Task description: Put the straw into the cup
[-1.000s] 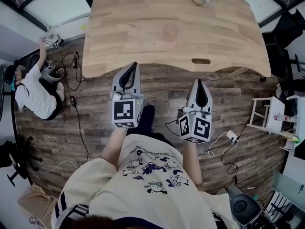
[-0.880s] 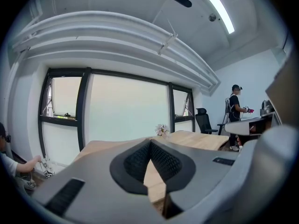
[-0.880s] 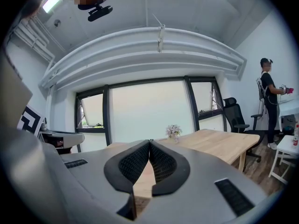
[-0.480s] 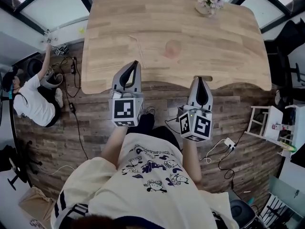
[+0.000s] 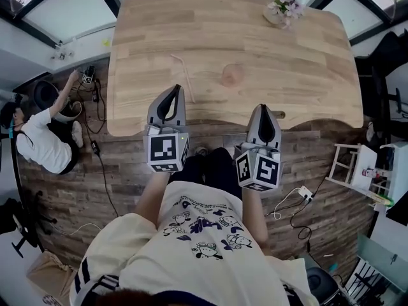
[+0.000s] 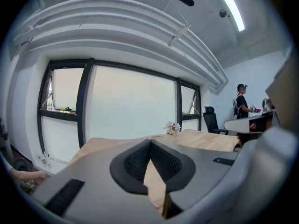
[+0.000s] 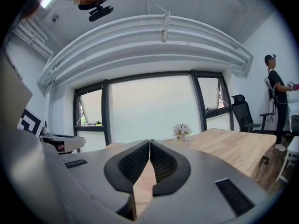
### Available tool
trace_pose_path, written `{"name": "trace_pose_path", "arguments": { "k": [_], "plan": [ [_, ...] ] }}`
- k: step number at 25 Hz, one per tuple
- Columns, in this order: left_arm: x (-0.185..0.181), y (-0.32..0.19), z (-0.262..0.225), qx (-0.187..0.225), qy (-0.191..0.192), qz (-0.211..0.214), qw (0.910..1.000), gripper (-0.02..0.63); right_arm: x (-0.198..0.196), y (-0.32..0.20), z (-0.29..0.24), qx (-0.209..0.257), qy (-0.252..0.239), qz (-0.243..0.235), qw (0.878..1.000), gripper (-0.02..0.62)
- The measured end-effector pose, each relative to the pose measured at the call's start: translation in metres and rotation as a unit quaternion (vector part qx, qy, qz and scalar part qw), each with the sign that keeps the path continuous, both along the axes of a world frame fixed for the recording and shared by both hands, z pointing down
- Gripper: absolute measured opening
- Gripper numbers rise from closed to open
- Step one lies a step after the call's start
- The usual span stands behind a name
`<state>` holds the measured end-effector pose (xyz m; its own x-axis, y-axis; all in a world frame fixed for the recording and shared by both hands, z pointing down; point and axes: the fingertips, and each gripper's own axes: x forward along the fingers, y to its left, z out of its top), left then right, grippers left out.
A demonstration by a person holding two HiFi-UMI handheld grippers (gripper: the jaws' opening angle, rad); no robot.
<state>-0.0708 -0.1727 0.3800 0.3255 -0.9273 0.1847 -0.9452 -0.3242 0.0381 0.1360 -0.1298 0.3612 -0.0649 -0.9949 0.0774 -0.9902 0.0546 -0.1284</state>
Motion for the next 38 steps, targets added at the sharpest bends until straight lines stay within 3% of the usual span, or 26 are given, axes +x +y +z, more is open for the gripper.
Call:
{"name": "trace_pose_path", "arguments": {
  "k": [10,19,28,38],
  "plan": [
    [-0.002,-0.025,0.015,-0.025,-0.001,-0.026,0.9994,0.029,0.005,-0.037,0.011,-0.016,0.000,-0.022,1.000,0.002],
    [-0.006,-0.056,0.028,-0.049,0.001,-0.081,0.9955,0.029,0.016,-0.093,0.016,-0.027,0.001,-0.062,0.998,0.005],
    [-0.001,-0.083,0.052,-0.099,0.023,-0.134,0.9857,0.040,0.031,-0.144,0.028,-0.042,-0.006,-0.107,0.993,0.005],
    [0.003,-0.088,0.066,-0.131,-0.002,-0.183,0.9742,0.041,0.032,-0.173,0.058,-0.080,-0.030,-0.163,0.983,0.005]
  ]
}}
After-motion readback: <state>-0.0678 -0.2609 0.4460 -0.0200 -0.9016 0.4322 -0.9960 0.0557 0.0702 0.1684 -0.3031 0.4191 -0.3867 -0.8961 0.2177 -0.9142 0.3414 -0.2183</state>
